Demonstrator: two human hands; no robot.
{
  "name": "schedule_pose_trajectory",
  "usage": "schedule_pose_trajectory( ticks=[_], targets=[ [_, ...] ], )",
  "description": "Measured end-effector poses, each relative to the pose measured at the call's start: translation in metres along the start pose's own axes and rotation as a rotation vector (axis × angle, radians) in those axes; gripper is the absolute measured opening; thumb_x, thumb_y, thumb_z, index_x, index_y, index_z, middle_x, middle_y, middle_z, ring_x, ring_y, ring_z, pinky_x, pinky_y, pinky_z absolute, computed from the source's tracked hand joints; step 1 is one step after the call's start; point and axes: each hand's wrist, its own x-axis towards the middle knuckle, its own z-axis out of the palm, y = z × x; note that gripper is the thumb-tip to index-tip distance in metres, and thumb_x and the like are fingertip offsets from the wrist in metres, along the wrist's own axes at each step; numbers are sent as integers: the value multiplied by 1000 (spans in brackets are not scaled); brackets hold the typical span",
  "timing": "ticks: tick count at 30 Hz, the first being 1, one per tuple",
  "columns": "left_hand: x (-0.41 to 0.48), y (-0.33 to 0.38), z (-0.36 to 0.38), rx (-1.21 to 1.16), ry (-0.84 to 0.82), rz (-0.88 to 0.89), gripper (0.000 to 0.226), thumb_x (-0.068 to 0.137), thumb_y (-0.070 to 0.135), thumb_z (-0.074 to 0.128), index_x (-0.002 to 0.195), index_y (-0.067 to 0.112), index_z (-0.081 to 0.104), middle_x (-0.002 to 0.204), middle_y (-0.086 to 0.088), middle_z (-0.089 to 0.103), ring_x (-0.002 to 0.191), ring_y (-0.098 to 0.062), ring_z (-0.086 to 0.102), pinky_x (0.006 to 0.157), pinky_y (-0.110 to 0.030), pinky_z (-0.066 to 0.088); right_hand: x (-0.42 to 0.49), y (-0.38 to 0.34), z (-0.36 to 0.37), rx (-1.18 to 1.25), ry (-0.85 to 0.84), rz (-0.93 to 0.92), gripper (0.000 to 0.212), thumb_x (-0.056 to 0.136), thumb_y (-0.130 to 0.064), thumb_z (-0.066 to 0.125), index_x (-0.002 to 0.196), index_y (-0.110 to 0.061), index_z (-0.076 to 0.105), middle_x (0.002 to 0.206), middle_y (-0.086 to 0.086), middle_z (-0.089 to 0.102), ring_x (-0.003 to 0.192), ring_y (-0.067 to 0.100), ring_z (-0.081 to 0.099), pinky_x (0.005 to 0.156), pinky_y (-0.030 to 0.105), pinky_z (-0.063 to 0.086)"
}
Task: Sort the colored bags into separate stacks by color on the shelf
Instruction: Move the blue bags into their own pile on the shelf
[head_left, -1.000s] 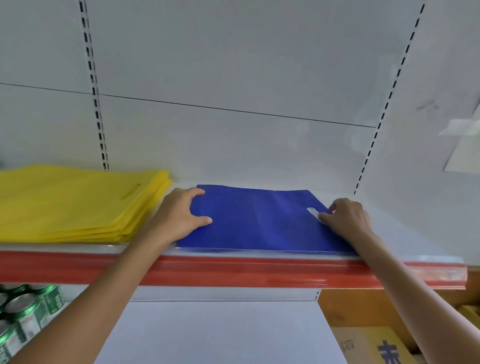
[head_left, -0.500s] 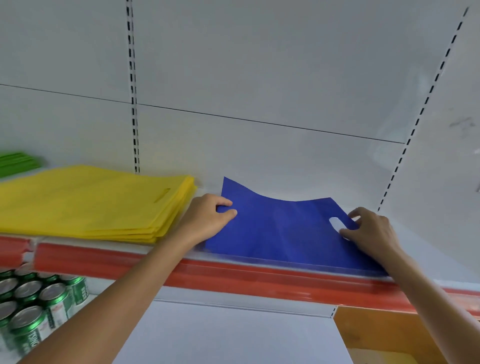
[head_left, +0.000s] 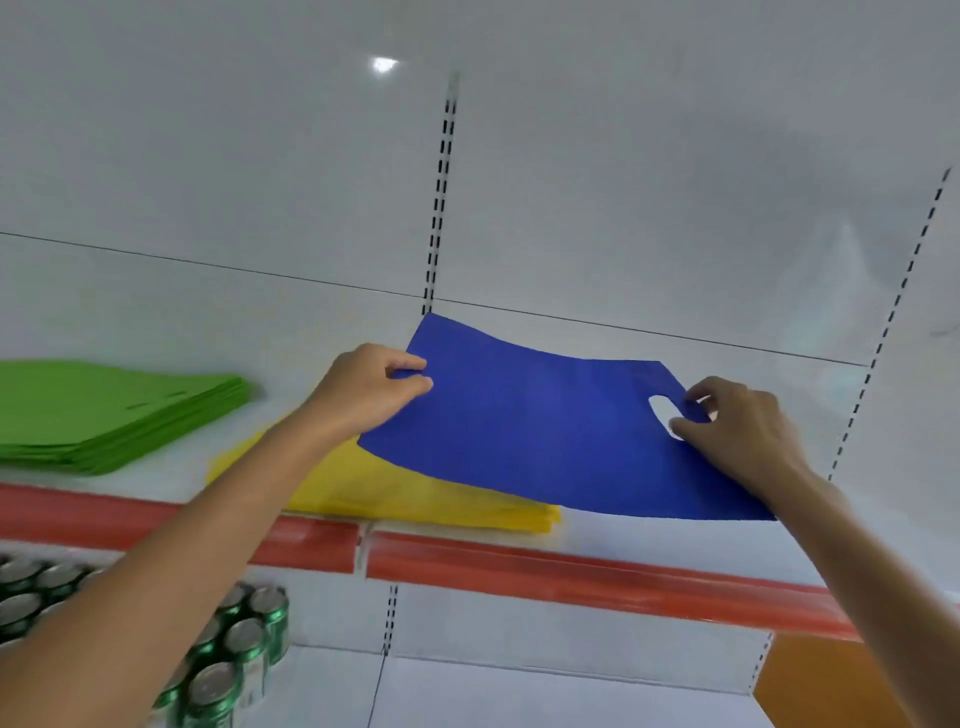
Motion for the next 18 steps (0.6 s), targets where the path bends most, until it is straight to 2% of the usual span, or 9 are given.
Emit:
schedule_pose_trajectory(
  ticks=[5,9,14,18],
  targets=[
    [-27,-100,-108,49,3,-41,34,88,22,60,121,16,62,130,1,57,121,-14,49,91,-19,32,-64,-126,43,17,-7,-41,28,86,-35,57,109,-20,62,106,2,63,91,26,55,70,30,36],
    [-39,-168,-183,70,-21,-104,33,88,20,60,120,14,62,130,0,57,121,-14,50,92,-19,33,-91,-219,69,18,-50,-73,37,89,-49,52,109,-20,62,107,2,63,96,27,56,71,30,37],
    [-30,-228,-255,83,31,-118,32,88,20,60,120,14,63,129,0,58,119,-14,51,89,-18,33,-95,-310,97,16,-46,-112,39,89,-50,51,111,-20,61,112,4,62,100,29,57,72,30,37],
    [-36,-283,-298,92,45,-168,32,89,22,59,120,17,62,129,2,57,119,-13,51,91,-21,34,-100,-374,129,4,-74,-163,31,89,-40,53,109,-19,62,111,4,63,99,28,56,72,30,36]
  ],
)
